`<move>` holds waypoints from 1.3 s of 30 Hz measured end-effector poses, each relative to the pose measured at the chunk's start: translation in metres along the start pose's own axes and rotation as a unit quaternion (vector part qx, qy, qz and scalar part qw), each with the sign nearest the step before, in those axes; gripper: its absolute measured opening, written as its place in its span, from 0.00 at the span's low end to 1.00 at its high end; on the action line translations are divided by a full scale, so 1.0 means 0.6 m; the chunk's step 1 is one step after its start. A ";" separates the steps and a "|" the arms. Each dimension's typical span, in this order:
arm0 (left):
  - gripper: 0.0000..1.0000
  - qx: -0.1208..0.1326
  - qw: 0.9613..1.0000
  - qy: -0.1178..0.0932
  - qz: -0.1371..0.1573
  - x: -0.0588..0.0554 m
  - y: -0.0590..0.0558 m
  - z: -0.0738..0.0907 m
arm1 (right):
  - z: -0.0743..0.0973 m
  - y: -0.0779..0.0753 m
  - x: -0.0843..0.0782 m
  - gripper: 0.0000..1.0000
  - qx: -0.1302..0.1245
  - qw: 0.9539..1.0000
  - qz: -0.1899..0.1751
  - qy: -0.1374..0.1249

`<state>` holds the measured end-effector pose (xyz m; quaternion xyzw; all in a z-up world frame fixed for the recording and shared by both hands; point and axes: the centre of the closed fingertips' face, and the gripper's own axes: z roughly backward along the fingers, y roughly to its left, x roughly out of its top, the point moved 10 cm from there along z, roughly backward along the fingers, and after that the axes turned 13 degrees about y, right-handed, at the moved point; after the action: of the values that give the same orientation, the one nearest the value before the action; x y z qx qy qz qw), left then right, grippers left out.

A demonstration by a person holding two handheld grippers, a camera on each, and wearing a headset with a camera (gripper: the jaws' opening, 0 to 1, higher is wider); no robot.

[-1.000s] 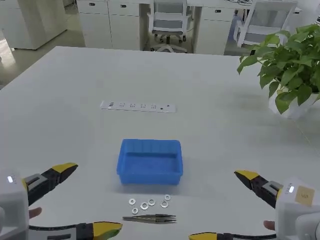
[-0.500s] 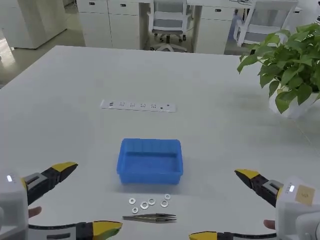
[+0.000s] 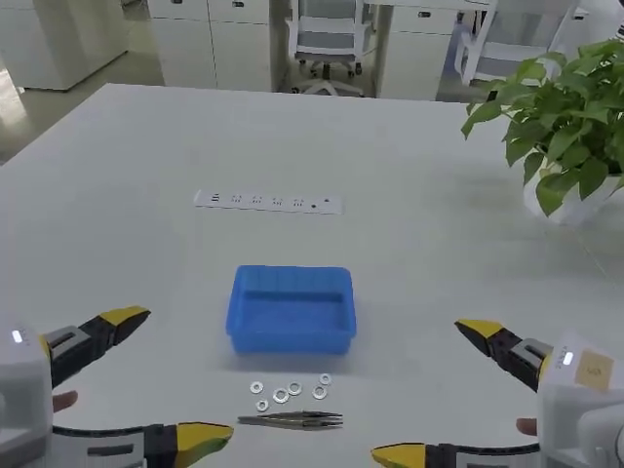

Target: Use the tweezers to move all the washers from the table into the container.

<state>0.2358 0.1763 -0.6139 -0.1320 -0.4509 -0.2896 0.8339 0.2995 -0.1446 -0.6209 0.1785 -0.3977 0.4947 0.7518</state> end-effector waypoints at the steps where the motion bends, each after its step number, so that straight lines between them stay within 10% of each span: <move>1: 0.98 -0.001 1.000 0.000 -0.001 0.000 0.002 0.000 | 0.001 -0.001 0.002 0.97 0.001 1.000 0.001 0.000; 26: 0.90 -0.049 0.996 0.050 -0.047 0.002 0.036 -0.023 | -0.020 -0.043 0.033 0.88 0.049 0.995 0.078 0.043; 39: 0.69 -0.094 0.989 0.075 -0.087 0.003 0.044 -0.054 | -0.059 -0.044 0.040 0.71 0.104 0.980 0.154 0.077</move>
<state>0.2746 0.1813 -0.6293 -0.1484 -0.3675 -0.4114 0.8208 0.3422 -0.1185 -0.6209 0.1537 -0.3073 0.6554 0.6726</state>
